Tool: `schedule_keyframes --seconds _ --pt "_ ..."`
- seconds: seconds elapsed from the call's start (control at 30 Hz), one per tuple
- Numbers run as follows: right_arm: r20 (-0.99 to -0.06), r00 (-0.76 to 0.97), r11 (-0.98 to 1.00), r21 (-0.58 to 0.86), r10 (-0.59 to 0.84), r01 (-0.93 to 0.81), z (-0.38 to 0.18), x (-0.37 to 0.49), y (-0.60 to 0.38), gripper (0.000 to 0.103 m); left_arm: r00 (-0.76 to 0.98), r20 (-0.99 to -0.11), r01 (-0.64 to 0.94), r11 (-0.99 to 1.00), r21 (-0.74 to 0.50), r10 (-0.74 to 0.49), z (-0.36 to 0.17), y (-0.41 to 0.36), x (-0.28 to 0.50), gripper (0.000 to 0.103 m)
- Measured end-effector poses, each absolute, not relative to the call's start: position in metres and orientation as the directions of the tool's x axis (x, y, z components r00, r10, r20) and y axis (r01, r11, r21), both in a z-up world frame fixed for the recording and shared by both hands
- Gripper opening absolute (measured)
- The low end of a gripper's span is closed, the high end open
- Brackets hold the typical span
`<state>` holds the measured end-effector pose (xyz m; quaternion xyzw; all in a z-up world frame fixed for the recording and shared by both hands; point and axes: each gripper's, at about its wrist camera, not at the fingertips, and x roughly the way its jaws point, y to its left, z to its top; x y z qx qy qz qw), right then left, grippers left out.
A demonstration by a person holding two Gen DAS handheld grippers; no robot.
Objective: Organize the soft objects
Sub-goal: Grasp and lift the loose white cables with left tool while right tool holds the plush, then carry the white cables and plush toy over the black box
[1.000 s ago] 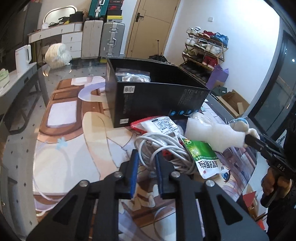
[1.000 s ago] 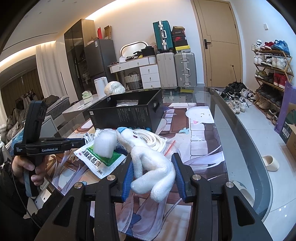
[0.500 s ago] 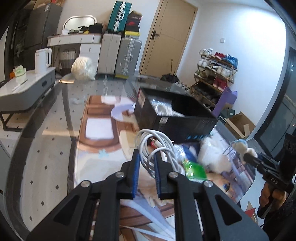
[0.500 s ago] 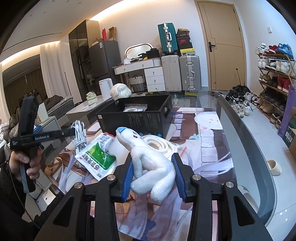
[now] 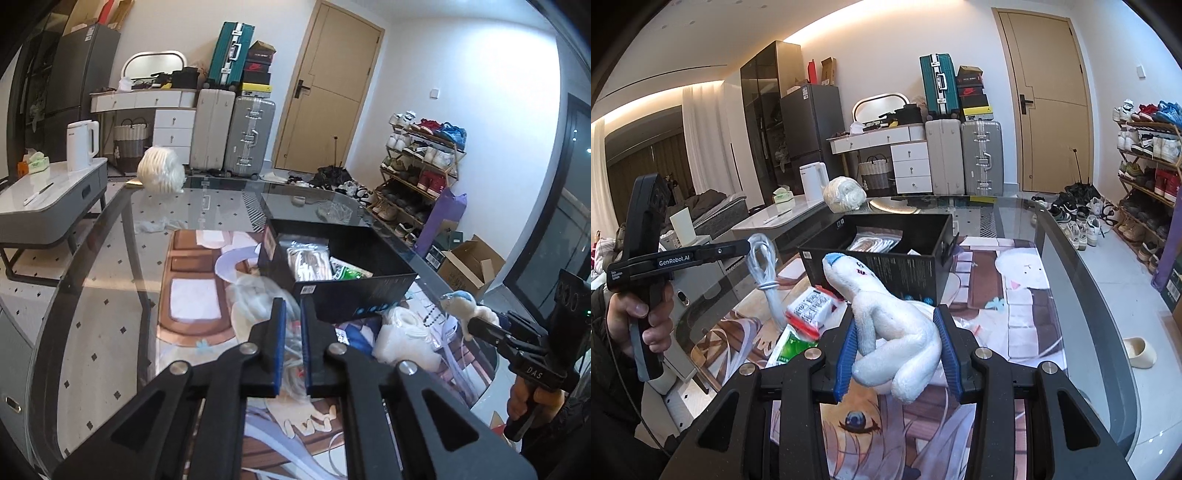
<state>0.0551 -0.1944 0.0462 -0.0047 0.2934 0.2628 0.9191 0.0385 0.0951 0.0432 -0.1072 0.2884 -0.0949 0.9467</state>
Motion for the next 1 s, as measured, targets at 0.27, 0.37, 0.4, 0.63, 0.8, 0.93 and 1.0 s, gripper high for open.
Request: schedule_keyframes --seconds 0.27,0.37,0.4,0.63,0.8,0.93,1.0 --pt "-0.545 0.683 0.857 0.148 0.487 -0.493 0.047 0.058 -0.192 0.040 0.759 -0.615 0.045 0.960 -0.278 -0.214 0.016 0.102 0.043 0.016" --pt "-0.556 0.676 0.857 0.147 0.484 -0.493 0.042 0.058 -0.190 0.040 0.735 -0.642 0.020 0.954 -0.299 -0.217 0.001 0.098 0.048 0.050" --pt "-0.559 0.674 0.858 0.148 0.483 -0.492 0.041 0.059 -0.190 0.040 0.729 -0.648 0.013 0.952 -0.305 -0.218 -0.002 0.097 0.050 0.050" --pt "-0.575 0.670 0.864 0.141 0.470 -0.484 0.037 0.060 -0.190 0.040 0.677 -0.696 -0.021 0.939 -0.345 -0.241 -0.026 0.087 0.077 0.051" --pt "-0.582 0.670 0.869 0.139 0.460 -0.476 0.036 0.065 -0.192 0.041 0.662 -0.706 -0.025 0.933 -0.359 -0.254 -0.034 0.082 0.088 0.043" --pt "-0.582 0.668 0.866 0.140 0.464 -0.480 0.036 0.069 -0.191 0.040 0.676 -0.697 -0.028 0.937 -0.347 -0.238 -0.035 0.087 0.086 0.030" --pt "-0.581 0.667 0.864 0.139 0.467 -0.484 0.037 0.072 -0.189 0.040 0.679 -0.693 -0.019 0.938 -0.345 -0.241 -0.034 0.089 0.084 0.030"
